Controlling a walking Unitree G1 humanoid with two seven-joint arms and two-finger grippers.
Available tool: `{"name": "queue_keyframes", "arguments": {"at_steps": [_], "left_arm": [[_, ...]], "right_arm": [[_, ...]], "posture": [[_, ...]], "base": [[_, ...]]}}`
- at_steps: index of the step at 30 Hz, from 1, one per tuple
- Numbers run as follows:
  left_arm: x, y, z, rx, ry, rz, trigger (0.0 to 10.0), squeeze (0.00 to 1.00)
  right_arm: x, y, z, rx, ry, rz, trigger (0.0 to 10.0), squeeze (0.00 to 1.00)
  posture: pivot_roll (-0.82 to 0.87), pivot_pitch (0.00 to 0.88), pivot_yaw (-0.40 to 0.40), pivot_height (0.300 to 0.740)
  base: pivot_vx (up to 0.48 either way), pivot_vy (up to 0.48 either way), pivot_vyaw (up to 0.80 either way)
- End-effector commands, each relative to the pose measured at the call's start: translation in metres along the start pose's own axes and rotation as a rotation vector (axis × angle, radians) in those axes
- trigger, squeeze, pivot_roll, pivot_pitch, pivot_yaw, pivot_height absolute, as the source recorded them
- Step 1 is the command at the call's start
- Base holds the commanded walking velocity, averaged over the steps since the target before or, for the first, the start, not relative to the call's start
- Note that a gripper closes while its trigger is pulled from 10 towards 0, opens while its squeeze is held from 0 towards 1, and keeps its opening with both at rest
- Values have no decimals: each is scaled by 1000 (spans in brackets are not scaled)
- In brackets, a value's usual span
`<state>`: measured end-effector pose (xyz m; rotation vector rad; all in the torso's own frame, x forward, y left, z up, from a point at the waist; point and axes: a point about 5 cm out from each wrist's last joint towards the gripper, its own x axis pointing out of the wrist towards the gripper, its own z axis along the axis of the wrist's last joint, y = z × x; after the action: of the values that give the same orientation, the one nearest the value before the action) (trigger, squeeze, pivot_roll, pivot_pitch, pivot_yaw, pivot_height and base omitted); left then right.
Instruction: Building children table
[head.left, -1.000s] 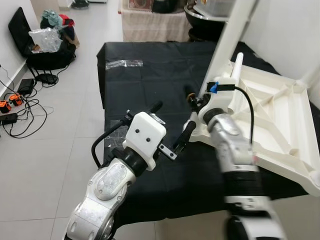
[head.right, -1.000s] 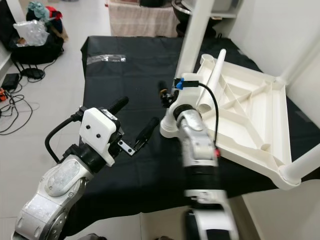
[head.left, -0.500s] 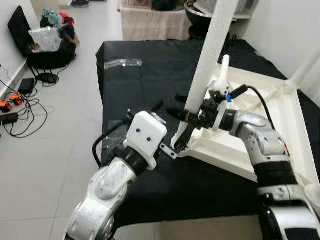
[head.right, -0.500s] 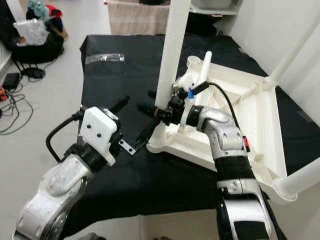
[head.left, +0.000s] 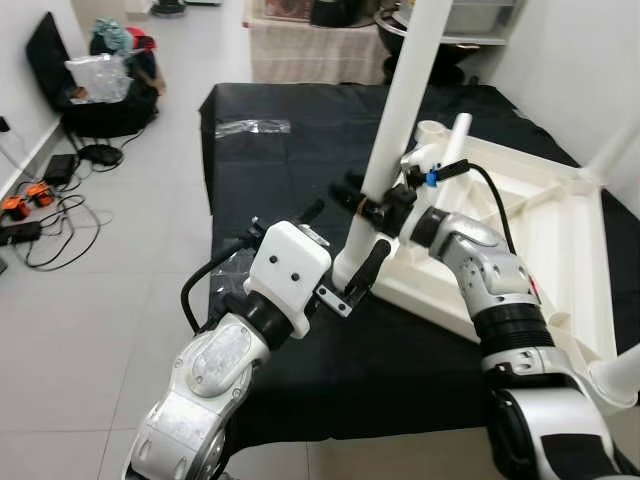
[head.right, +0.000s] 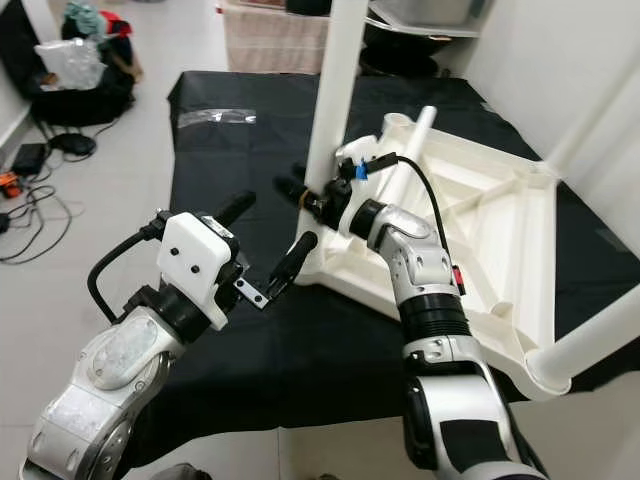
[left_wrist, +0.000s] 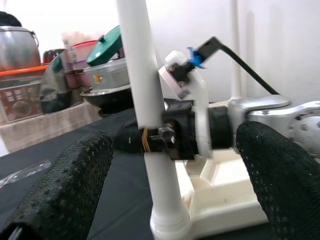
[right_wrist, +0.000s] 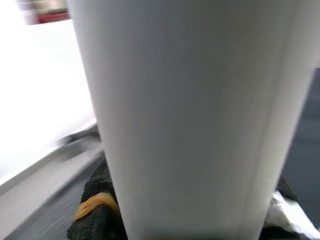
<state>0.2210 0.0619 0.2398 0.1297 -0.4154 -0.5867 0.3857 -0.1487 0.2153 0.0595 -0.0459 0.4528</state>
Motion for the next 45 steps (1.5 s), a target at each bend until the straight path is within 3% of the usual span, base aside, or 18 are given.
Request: {"name": "queue_keyframes", "arguments": {"at_steps": [1,4,11,12,14,15,17,18,20,21,22,23,25,27,29,30,37,45], "left_arm": [[0,0,-2,2,10,-4,10000,0],[2,-2,-1,-2,6,-10,10000,0],[2,-1,-1,2,5,-6,10000,0],[1,-1,-1,2,7,-5,10000,0],[1,-1,-1,2,8,-5,10000,0],[0,-1,-1,1,9,-5,10000,0],[0,-1,-1,1,9,-4,10000,0],[0,-1,-2,1,10,-4,10000,0],[0,-1,-1,1,10,-3,10000,0],[0,-1,-1,1,10,-3,10000,0],[0,-1,-2,1,10,-3,10000,0],[0,-1,-2,1,10,-3,10000,0],[0,-1,-2,0,10,-2,10000,0],[0,-1,-2,0,9,-2,10000,0],[1,-1,-2,-1,9,-4,10000,0],[1,-1,-2,-1,9,-4,10000,0],[1,-1,-2,4,8,-4,10000,0],[0,0,-1,8,8,-4,10000,0]], "right_arm": [[-13,-27,-16,-7,83,-282,0,0],[-27,-33,-14,-65,53,-606,0,0],[-40,-9,-11,-36,19,-826,0,0],[-37,3,-11,-4,25,-824,8000,0],[-34,11,-12,17,29,-815,8000,0],[-28,20,-9,27,0,-764,10000,522],[-25,24,-7,30,-24,-728,10000,522],[-22,26,-3,22,-58,-675,10000,1000],[-18,25,2,24,-88,-611,10000,1000],[-17,20,7,-6,-104,-579,10000,86],[-13,15,9,-1,-72,-482,10000,0],[-13,15,9,-1,-72,-482,10000,0],[-15,-14,13,25,13,-328,10000,0],[-19,-28,16,75,43,-236,10000,0],[-28,-33,20,70,47,34,10000,0],[-28,-33,20,70,47,34,10000,0],[-37,-24,15,61,26,465,10000,0],[-17,-5,11,155,6,650,10000,0]], "posture": [[74,87,-85,740],[74,88,-85,740],[75,90,-88,740],[75,90,-90,740],[75,90,-90,740],[75,90,-90,740],[74,91,-90,740],[75,92,-90,740],[73,92,-91,740],[73,92,-91,740],[73,93,-94,740],[73,93,-94,740],[68,94,-90,740],[68,94,-90,740],[67,92,-91,740],[67,92,-91,740],[78,84,-93,740],[100,74,-93,740]], "base": [[0,0,0],[0,0,0],[0,0,0],[0,0,0],[0,0,0],[0,0,0],[0,0,0],[0,0,0],[0,0,0],[0,0,0],[0,0,0],[0,0,0],[0,0,0],[0,0,0],[0,0,0],[0,0,0],[0,0,0],[0,0,0]]}}
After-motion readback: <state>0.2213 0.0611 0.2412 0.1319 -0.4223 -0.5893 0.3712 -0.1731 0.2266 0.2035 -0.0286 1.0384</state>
